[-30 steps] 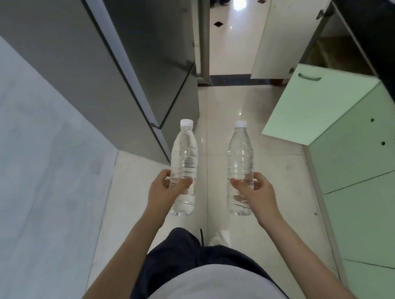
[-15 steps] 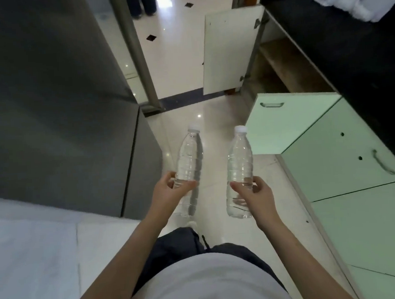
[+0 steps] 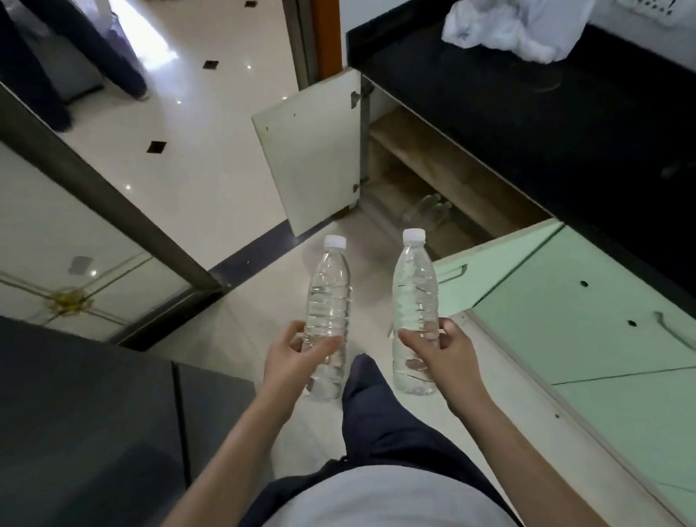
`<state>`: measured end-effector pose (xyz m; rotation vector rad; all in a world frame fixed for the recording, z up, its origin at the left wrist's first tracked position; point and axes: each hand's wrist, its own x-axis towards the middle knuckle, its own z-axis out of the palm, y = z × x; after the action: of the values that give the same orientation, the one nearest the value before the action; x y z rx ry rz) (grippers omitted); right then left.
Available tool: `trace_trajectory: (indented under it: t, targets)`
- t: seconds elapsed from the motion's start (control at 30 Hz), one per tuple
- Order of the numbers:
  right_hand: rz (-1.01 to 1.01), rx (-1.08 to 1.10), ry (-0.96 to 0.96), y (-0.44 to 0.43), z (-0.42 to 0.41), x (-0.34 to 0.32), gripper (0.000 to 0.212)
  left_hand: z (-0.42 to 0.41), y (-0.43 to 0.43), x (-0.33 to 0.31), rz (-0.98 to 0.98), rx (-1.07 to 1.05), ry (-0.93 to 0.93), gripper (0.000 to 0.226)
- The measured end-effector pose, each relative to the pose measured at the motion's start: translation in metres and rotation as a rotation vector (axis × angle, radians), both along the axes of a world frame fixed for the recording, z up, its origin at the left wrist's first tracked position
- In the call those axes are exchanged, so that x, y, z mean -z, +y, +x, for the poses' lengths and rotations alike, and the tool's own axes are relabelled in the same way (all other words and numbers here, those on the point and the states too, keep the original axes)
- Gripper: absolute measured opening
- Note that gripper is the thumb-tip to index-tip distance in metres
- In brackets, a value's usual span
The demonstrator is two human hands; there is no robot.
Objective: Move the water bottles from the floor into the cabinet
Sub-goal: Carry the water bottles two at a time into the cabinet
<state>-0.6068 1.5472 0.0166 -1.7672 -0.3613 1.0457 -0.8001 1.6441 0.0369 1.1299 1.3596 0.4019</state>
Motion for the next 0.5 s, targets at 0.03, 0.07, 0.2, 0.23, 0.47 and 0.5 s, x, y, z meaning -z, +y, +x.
trace_trajectory:
  t: [0.03,0.07,0.2,0.23,0.47,0.5]
  targets:
    - [-0.005,0.003,-0.010,0.021,0.011,0.001,0.027,0.011,0.022,0.000,-0.004,0.006,0.008,0.055]
    - [-0.003,0.011,-0.020,0.042,0.021,0.000,0.028,0.023,0.045,-0.002,-0.002,0.016,0.009,0.060]
    - [0.025,0.080,-0.066,0.118,0.058,-0.011,0.031,0.066,0.138,-0.017,0.043,0.099,-0.008,0.051]
    - [0.024,0.099,-0.080,0.135,0.067,-0.014,0.034,0.077,0.159,-0.021,0.069,0.120,-0.011,0.043]
    - [0.024,0.226,-0.119,0.219,0.102,-0.014,0.027,0.131,0.280,-0.019,0.092,0.284,-0.030,0.035]
    - [0.020,0.261,-0.115,0.228,0.102,-0.009,0.026,0.137,0.295,-0.013,0.085,0.318,-0.013,0.035]
